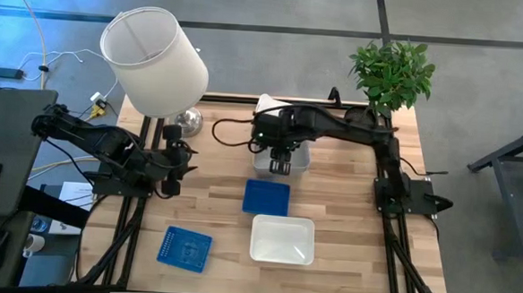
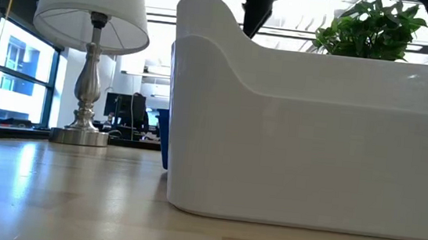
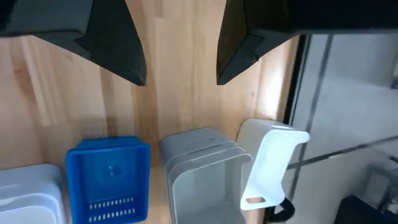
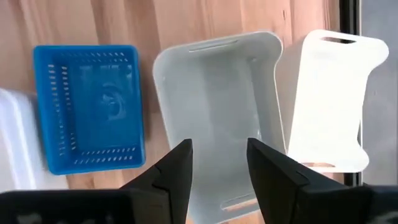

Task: Stack baskets by color
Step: Stack the top white bin on the bottom stacked white bin

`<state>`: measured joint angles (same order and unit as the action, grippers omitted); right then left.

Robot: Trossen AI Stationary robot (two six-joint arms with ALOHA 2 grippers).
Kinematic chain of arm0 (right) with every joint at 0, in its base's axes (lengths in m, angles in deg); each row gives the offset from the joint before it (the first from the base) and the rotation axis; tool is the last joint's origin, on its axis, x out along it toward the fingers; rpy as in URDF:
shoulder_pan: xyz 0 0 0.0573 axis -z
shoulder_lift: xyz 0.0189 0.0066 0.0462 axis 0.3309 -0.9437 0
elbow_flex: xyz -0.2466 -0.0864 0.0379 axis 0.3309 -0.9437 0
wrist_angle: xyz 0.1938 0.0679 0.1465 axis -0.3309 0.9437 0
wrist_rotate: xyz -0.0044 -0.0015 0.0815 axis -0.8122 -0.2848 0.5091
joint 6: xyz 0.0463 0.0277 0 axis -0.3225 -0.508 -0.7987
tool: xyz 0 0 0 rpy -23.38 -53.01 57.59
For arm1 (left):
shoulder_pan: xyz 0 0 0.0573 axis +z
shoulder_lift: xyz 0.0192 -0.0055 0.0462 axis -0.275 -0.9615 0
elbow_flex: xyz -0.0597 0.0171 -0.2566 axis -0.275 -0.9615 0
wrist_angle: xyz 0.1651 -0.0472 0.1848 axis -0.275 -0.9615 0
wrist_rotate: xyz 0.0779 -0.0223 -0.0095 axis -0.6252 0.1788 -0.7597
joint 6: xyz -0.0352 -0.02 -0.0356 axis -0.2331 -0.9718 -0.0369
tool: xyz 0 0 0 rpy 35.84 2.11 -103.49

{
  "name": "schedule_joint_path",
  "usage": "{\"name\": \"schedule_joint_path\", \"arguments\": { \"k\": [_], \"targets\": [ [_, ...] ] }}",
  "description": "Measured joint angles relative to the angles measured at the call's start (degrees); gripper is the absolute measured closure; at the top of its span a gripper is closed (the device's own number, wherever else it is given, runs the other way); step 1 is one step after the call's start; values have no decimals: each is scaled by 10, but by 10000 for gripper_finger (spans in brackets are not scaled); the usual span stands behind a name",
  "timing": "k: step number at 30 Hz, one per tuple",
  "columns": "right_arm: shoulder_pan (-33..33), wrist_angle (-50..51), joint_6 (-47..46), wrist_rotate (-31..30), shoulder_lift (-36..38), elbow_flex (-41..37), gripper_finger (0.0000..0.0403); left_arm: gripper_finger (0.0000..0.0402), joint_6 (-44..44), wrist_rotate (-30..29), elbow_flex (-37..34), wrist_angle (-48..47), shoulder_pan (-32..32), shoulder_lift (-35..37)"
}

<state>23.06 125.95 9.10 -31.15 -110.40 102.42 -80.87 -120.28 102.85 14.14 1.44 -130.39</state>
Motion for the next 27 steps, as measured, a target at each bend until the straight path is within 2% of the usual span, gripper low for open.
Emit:
{"name": "schedule_joint_path", "arguments": {
  "k": [6, 15, 21, 27],
  "targets": [
    [-18, 2, -5, -12, 34, 0, 265, 222, 52, 3, 0, 31, 50, 0],
    [-56, 17, -24, -120, 90, -2, 265, 222, 164, 113, 0, 150, 170, -3],
    [-57, 17, -28, -119, 100, -2, 265, 222, 229, 158, 0, 216, 237, -24],
    [-36, 17, -3, -118, 100, -2, 265, 222, 255, 164, 0, 285, 285, -58]
  ]
}}
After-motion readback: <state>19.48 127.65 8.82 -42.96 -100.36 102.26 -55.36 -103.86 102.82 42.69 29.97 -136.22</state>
